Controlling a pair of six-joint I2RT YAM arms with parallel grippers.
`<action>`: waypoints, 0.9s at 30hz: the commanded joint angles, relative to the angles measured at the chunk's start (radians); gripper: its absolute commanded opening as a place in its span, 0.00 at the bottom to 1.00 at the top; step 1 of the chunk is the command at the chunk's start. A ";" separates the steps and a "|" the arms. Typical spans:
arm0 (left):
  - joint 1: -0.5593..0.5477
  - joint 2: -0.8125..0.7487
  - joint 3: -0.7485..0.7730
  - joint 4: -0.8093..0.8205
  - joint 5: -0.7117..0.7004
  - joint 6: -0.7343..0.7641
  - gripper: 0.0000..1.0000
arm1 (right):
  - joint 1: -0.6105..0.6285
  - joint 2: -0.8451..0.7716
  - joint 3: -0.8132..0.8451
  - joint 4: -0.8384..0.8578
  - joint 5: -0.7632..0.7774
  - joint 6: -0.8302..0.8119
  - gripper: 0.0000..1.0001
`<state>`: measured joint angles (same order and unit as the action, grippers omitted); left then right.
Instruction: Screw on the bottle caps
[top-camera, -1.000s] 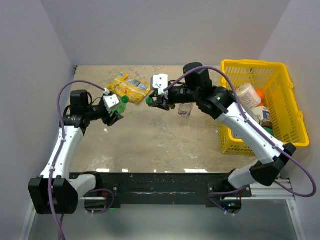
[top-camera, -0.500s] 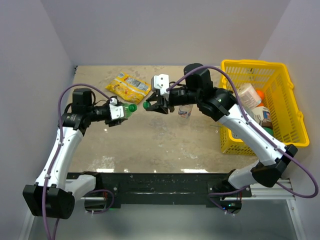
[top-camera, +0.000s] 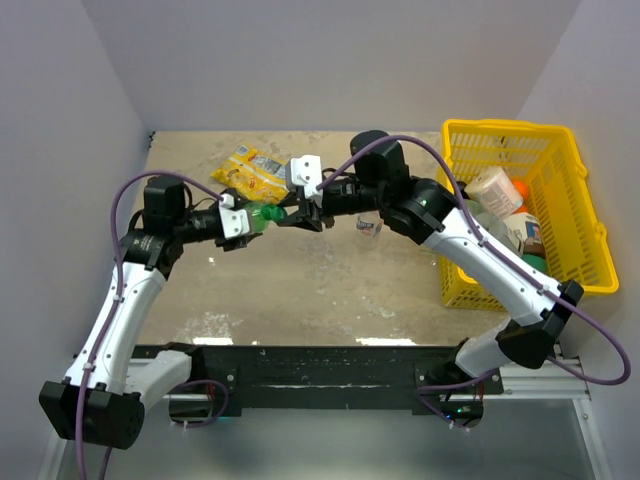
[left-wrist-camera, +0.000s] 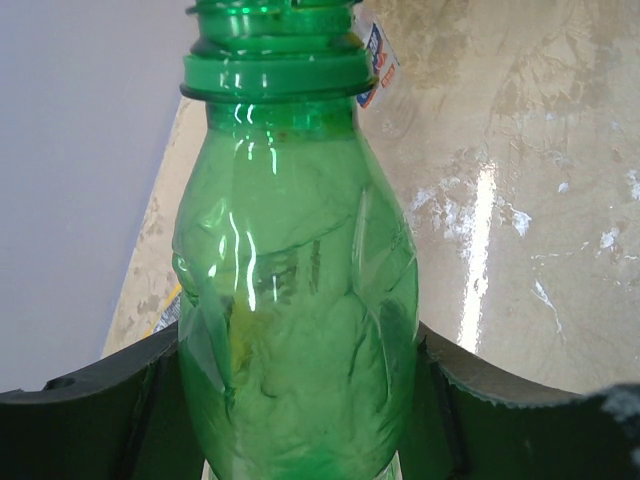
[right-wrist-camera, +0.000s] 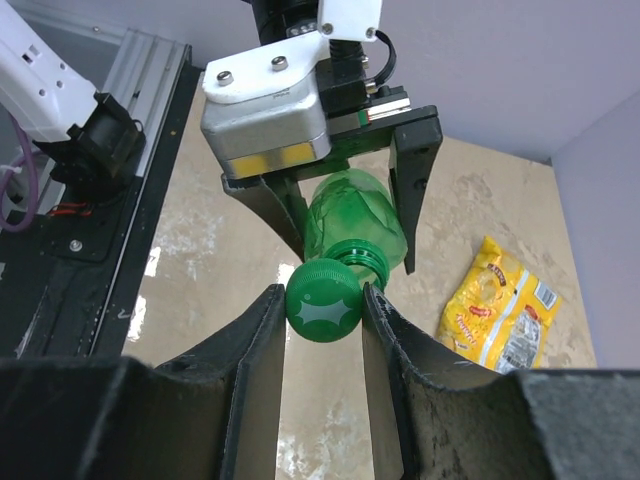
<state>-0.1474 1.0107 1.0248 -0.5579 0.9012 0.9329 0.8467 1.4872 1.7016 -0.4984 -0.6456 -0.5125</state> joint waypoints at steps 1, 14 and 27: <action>-0.009 -0.020 0.037 0.055 0.019 -0.040 0.00 | 0.009 0.002 0.030 0.050 0.021 -0.011 0.00; -0.011 -0.032 0.026 0.092 0.021 -0.069 0.00 | 0.015 0.038 0.015 0.098 0.083 -0.017 0.00; -0.011 -0.058 -0.017 0.190 0.010 -0.123 0.00 | 0.014 0.042 -0.020 0.110 0.104 -0.005 0.00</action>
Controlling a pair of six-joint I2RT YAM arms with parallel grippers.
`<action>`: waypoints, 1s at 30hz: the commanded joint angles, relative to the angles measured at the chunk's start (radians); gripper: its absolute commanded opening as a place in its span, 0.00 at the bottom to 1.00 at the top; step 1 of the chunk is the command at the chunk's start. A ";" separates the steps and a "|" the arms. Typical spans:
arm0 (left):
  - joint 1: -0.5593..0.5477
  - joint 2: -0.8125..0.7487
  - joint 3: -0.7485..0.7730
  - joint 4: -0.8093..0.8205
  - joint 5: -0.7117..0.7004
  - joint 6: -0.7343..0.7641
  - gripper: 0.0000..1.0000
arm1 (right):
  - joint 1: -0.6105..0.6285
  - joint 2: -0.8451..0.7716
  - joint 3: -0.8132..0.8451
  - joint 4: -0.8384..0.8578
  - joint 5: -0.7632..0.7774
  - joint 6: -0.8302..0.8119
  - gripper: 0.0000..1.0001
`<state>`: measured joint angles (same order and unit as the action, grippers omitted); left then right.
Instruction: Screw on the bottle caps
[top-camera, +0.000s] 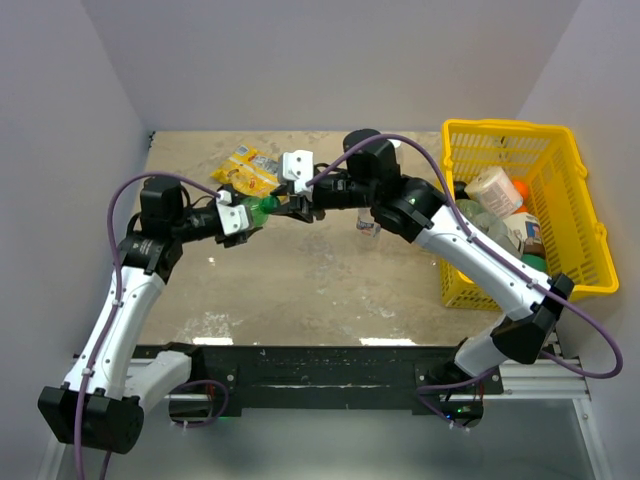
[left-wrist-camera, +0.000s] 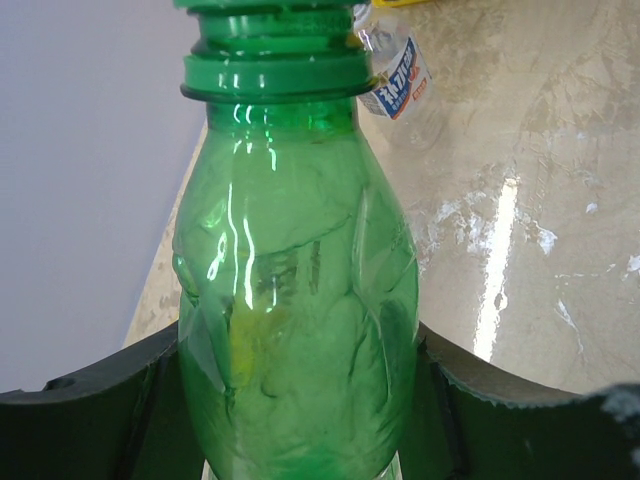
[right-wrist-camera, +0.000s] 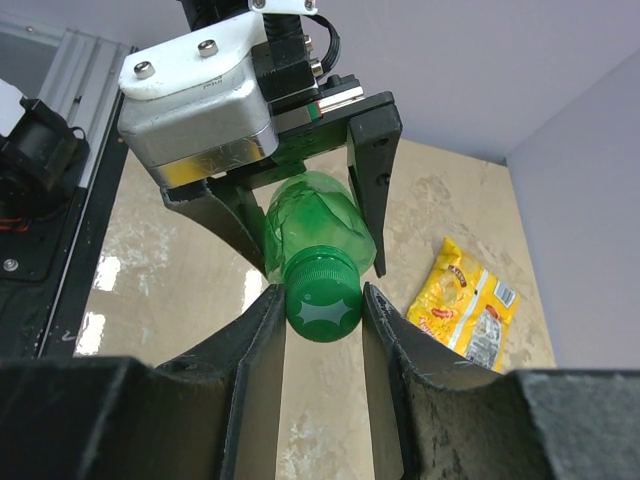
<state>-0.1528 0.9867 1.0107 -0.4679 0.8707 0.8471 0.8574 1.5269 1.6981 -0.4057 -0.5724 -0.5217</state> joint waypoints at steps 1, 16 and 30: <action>-0.005 -0.036 -0.006 0.115 0.039 -0.040 0.00 | 0.002 0.004 -0.020 0.018 0.028 0.012 0.00; -0.043 -0.008 -0.001 0.275 -0.073 -0.143 0.00 | 0.000 0.038 -0.063 0.088 0.041 0.304 0.00; -0.120 -0.089 -0.107 0.567 -0.371 -0.066 0.00 | -0.004 0.085 -0.040 0.076 0.158 0.589 0.00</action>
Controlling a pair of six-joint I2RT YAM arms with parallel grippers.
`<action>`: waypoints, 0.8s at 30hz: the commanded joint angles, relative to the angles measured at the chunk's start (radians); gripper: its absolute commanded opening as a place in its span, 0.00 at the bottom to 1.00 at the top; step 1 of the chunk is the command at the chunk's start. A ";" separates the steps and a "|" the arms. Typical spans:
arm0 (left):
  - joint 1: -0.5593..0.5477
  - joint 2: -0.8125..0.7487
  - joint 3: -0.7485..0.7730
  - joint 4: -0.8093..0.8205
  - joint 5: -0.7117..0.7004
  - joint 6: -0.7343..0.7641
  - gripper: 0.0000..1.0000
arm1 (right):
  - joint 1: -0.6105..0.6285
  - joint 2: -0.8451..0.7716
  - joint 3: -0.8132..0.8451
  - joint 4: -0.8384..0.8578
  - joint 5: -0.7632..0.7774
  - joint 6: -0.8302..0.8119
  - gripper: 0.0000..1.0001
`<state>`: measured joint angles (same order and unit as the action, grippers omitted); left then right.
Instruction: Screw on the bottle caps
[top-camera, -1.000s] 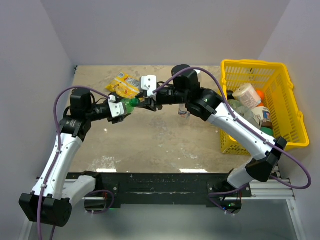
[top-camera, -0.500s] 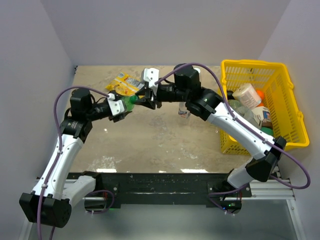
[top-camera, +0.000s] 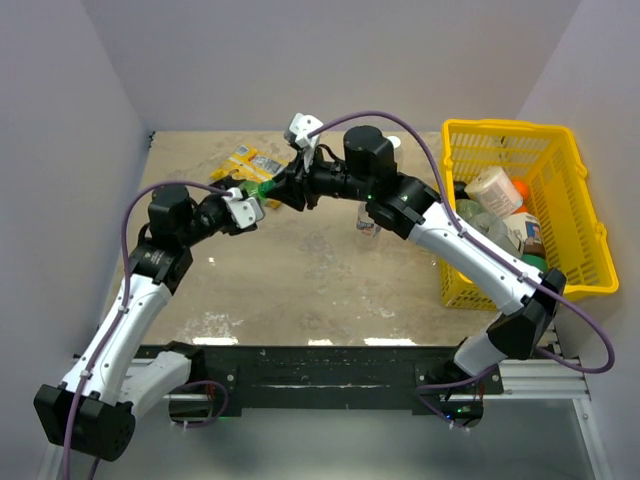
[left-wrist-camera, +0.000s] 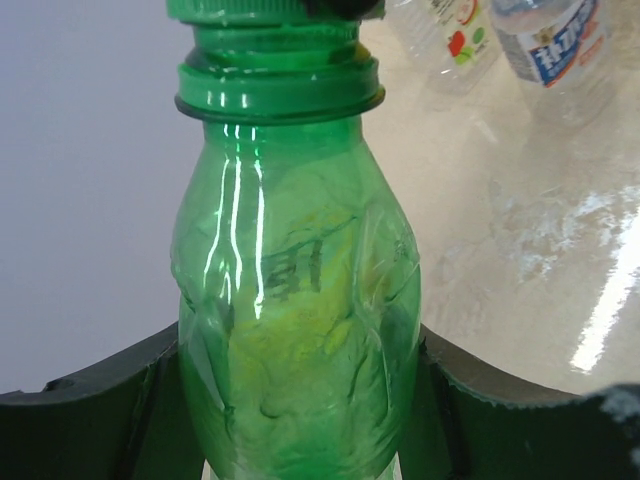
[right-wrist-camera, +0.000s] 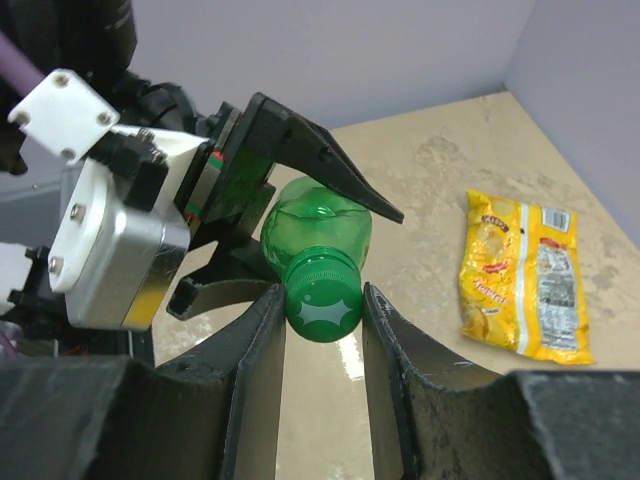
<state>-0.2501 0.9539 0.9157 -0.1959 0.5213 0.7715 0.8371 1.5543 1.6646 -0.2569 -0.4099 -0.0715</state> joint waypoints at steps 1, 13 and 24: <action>-0.025 -0.061 -0.029 0.309 -0.027 0.018 0.00 | 0.013 0.062 -0.002 -0.074 -0.007 0.153 0.00; -0.072 -0.076 -0.070 0.392 -0.063 0.159 0.00 | -0.047 0.095 0.044 -0.044 0.014 0.354 0.00; -0.218 -0.021 -0.052 0.469 -0.214 0.186 0.00 | -0.095 0.153 0.084 0.036 0.180 0.576 0.00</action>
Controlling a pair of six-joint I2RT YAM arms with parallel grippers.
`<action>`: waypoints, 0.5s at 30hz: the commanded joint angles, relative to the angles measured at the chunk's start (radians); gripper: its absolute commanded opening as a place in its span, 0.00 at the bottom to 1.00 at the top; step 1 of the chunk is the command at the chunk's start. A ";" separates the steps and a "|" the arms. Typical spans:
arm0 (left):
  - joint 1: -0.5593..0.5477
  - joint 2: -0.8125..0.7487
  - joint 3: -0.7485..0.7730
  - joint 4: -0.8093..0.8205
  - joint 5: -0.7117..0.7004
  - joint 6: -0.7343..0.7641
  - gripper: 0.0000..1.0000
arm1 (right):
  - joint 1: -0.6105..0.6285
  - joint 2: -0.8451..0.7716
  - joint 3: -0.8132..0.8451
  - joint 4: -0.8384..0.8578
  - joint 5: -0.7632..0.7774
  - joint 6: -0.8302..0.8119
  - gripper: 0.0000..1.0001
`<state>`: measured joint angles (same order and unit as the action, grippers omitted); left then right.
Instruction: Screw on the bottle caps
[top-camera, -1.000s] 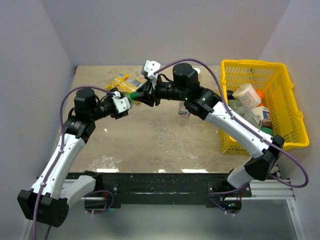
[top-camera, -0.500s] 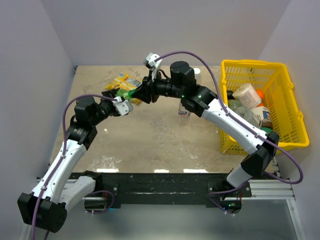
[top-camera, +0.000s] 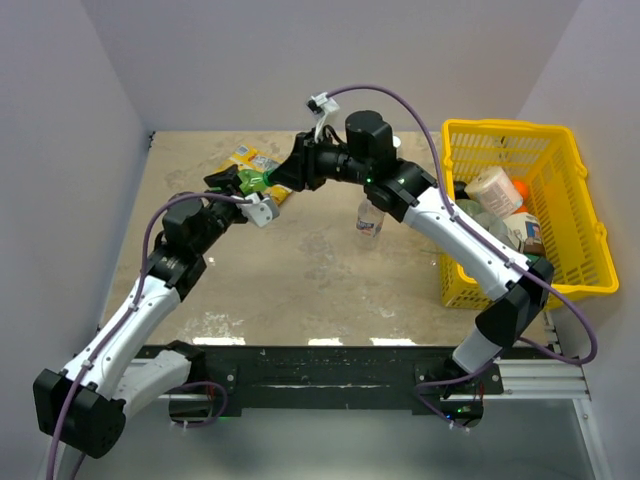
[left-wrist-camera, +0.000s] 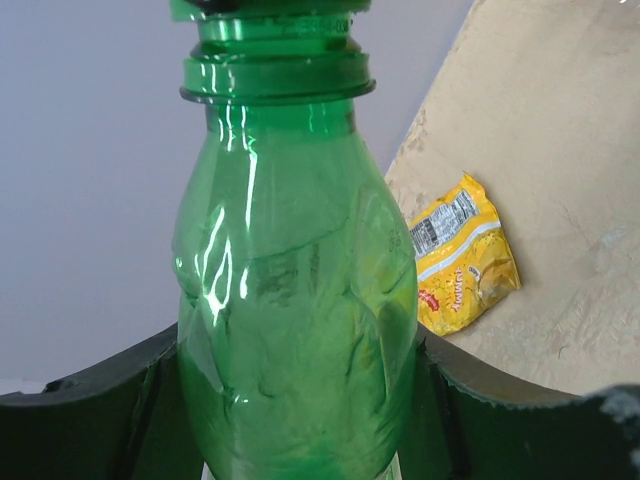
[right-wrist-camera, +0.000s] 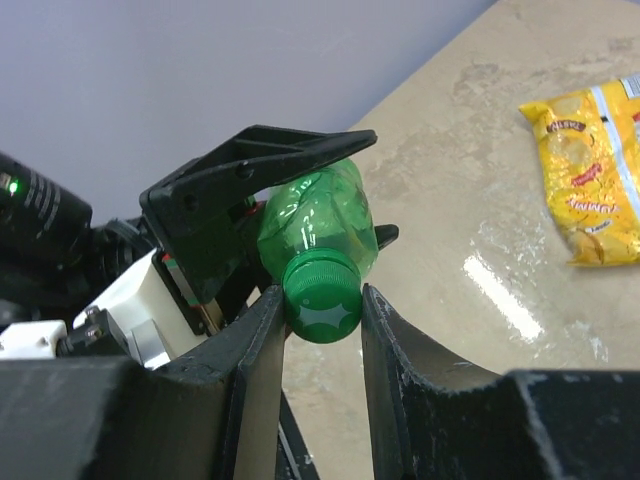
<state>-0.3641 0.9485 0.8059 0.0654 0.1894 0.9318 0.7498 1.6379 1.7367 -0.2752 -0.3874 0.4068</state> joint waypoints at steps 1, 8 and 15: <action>-0.122 -0.014 0.050 0.211 0.107 0.033 0.00 | -0.007 0.076 0.020 0.051 0.172 0.105 0.00; -0.168 -0.008 0.027 0.264 0.001 0.048 0.00 | -0.017 0.115 0.087 0.044 0.262 0.271 0.00; -0.179 -0.019 0.003 0.263 -0.145 -0.057 0.00 | -0.017 0.120 0.084 0.056 0.252 0.280 0.00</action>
<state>-0.4549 0.9710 0.8017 0.1600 -0.1028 0.9184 0.7429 1.7050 1.8282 -0.2821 -0.2680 0.6727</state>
